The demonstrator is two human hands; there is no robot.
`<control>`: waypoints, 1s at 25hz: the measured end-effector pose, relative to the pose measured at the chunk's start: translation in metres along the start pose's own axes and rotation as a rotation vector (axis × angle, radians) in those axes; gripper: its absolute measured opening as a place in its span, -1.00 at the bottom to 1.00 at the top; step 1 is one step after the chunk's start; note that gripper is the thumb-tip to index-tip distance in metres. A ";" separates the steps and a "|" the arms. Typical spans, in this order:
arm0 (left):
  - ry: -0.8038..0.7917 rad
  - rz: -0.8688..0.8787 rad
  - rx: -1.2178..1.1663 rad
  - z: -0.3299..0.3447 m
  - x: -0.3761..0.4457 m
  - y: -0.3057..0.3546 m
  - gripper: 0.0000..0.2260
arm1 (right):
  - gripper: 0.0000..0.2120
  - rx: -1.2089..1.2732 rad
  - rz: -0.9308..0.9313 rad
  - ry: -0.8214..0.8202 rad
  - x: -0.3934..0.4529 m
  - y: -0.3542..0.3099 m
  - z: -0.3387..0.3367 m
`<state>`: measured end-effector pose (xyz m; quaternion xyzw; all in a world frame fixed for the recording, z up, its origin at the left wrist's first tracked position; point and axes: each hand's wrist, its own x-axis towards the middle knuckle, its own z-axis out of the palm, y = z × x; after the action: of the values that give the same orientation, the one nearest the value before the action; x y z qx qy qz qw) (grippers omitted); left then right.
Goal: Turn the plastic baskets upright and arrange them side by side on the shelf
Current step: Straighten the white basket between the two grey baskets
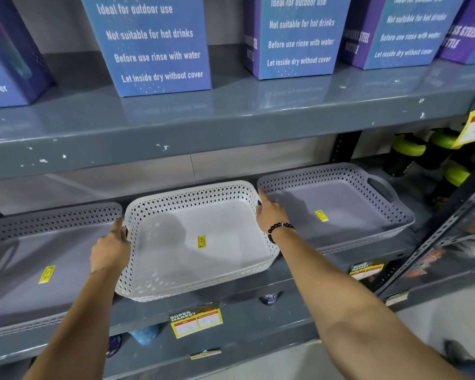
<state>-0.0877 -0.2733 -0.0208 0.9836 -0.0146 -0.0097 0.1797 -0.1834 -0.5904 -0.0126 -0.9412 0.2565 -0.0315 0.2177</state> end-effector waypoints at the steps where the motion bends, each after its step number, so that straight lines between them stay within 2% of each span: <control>1: -0.003 -0.001 0.002 0.000 0.000 0.000 -0.59 | -0.48 -0.034 -0.014 0.006 0.000 -0.001 0.001; 4: -0.005 -0.004 -0.005 0.002 0.002 -0.003 -0.57 | -0.43 -0.092 -0.021 -0.010 0.000 -0.004 0.001; 10: -0.006 0.001 -0.008 0.003 0.003 -0.001 -0.57 | -0.40 -0.050 -0.015 -0.039 0.001 -0.004 0.000; 25: -0.014 -0.035 -0.039 -0.004 -0.012 0.008 -0.55 | -0.39 -0.041 0.004 -0.007 -0.008 -0.003 0.001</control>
<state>-0.0997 -0.2792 -0.0137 0.9799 0.0018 -0.0199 0.1986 -0.1887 -0.5843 -0.0115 -0.9450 0.2583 -0.0225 0.1994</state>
